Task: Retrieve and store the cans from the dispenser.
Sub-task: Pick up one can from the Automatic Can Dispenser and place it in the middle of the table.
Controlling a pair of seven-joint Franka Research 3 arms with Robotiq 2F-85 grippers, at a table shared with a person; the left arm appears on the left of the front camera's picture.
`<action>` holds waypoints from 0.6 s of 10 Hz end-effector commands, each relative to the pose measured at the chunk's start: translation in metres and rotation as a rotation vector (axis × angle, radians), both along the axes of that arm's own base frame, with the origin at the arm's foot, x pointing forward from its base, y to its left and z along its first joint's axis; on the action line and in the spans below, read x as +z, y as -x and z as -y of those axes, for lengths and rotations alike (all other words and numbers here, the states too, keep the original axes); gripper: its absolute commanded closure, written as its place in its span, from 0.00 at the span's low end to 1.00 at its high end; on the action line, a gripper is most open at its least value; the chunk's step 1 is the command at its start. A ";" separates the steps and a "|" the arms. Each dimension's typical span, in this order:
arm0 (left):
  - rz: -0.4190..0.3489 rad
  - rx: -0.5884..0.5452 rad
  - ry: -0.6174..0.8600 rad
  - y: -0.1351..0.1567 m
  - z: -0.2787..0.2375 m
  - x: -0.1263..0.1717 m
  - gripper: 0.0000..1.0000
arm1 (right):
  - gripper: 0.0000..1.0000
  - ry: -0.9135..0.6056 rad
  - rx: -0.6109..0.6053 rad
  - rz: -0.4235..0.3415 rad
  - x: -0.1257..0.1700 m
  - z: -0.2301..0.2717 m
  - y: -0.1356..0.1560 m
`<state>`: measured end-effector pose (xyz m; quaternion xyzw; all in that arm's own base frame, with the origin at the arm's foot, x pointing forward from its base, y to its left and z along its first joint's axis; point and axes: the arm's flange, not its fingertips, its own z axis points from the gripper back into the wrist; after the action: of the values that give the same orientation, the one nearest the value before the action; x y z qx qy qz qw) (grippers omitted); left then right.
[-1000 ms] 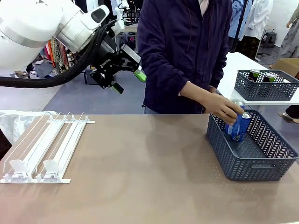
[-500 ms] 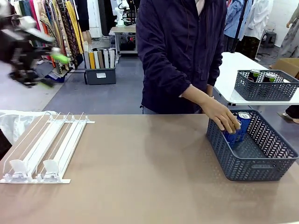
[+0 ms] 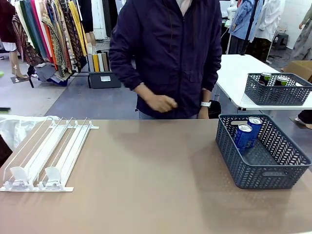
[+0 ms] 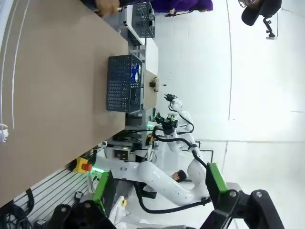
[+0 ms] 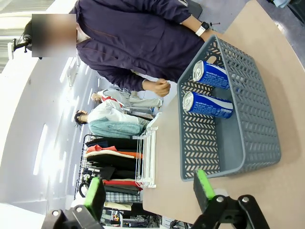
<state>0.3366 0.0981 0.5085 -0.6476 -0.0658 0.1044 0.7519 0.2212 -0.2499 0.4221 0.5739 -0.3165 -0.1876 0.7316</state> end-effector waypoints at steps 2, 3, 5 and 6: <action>-0.052 -0.052 -0.030 -0.019 0.014 -0.011 0.00 | 0.00 -0.002 -0.010 0.038 0.003 0.000 -0.003; -0.104 -0.099 -0.115 -0.027 0.024 -0.013 0.00 | 0.00 -0.002 -0.010 0.038 0.003 0.000 -0.003; -0.061 -0.029 -0.019 -0.013 0.014 -0.020 0.00 | 0.00 -0.002 -0.010 0.038 0.003 0.000 -0.003; -0.061 -0.029 -0.019 -0.013 0.014 -0.020 0.00 | 0.00 -0.002 -0.010 0.038 0.003 0.000 -0.003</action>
<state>0.3551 0.0815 0.4871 -0.6268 -0.0257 0.1141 0.7704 0.2212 -0.2499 0.4222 0.5739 -0.3165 -0.1876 0.7317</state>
